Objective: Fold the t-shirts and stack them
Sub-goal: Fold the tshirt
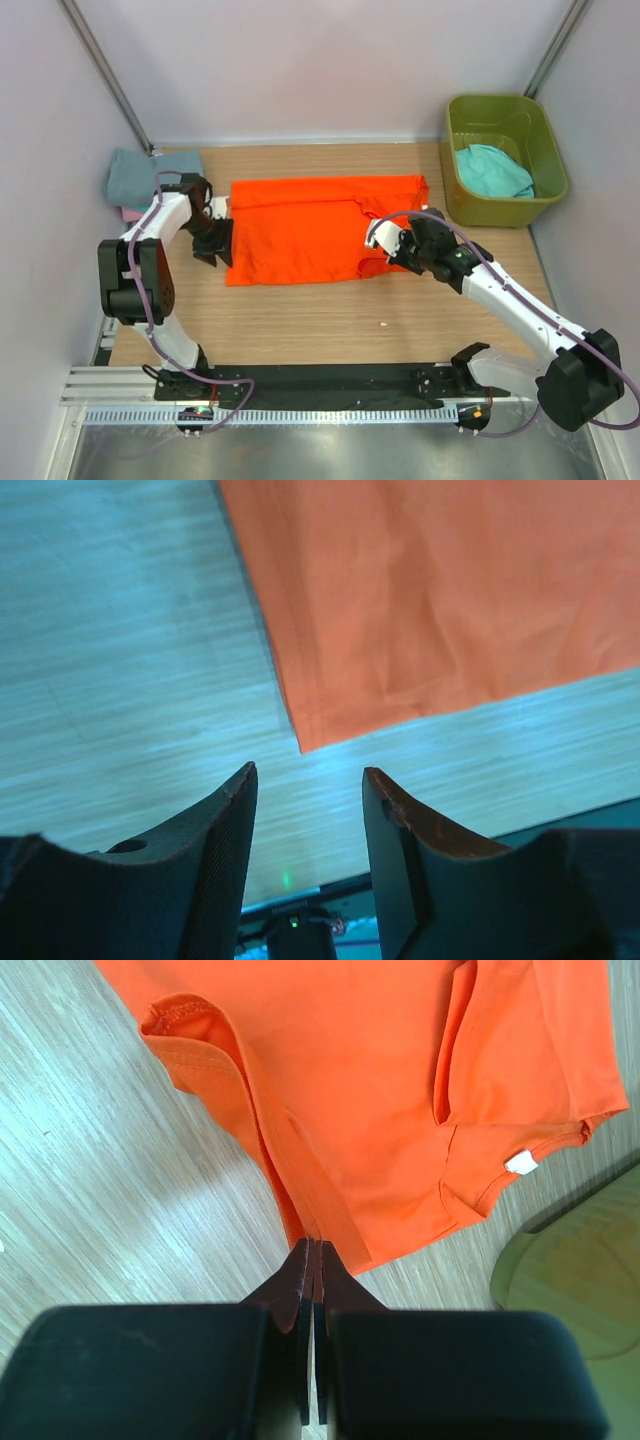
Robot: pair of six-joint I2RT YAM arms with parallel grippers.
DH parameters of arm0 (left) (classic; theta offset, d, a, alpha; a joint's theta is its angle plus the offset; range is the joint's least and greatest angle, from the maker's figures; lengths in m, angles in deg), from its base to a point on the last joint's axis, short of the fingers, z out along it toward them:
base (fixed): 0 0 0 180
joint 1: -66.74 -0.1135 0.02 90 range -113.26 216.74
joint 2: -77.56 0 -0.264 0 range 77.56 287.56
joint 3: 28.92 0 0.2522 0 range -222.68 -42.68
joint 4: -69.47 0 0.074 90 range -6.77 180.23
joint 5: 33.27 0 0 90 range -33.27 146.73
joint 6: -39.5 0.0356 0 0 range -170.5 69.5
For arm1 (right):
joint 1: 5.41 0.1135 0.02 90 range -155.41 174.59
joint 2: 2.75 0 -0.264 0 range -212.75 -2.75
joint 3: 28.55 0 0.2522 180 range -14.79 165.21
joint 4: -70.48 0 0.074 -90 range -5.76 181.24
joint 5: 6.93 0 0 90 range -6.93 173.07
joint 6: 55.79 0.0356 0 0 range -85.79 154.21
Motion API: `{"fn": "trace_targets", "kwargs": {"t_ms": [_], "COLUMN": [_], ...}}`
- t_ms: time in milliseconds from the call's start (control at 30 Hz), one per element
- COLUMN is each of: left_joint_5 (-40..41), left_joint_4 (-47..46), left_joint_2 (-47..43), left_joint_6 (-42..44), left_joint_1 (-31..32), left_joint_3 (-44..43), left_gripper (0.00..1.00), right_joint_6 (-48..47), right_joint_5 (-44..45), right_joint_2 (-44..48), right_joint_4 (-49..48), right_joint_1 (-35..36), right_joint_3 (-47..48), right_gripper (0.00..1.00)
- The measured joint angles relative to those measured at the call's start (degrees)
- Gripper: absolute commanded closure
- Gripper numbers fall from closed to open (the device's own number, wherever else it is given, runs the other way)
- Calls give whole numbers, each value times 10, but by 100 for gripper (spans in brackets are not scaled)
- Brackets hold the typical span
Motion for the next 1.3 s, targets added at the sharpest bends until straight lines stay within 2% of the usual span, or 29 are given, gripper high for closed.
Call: {"fn": "trace_targets", "kwargs": {"t_ms": [167, 633, 767, 1033, 1300], "left_joint_5": [-11, -14, -18, -29, -44], "left_joint_4": [27, 27, 25, 25, 25], "left_joint_2": [14, 78, 92, 111, 118], "left_joint_6": [0, -1, -2, -3, -4], "left_joint_1": [3, -15, -15, -15, -15], "left_joint_3": [0, 14, 14, 14, 14], "left_gripper": [55, 57, 63, 69, 97], "right_joint_6": [3, 5, 5, 5, 5], "right_joint_5": [3, 9, 10, 11, 18], "right_joint_2": [3, 19, 19, 21, 25], "right_joint_4": [0, 0, 0, -3, -6], "right_joint_1": [0, 0, 0, 0, 0], "right_joint_3": [0, 0, 0, -9, -21], "right_gripper": [99, 99, 99, 99, 99]}}
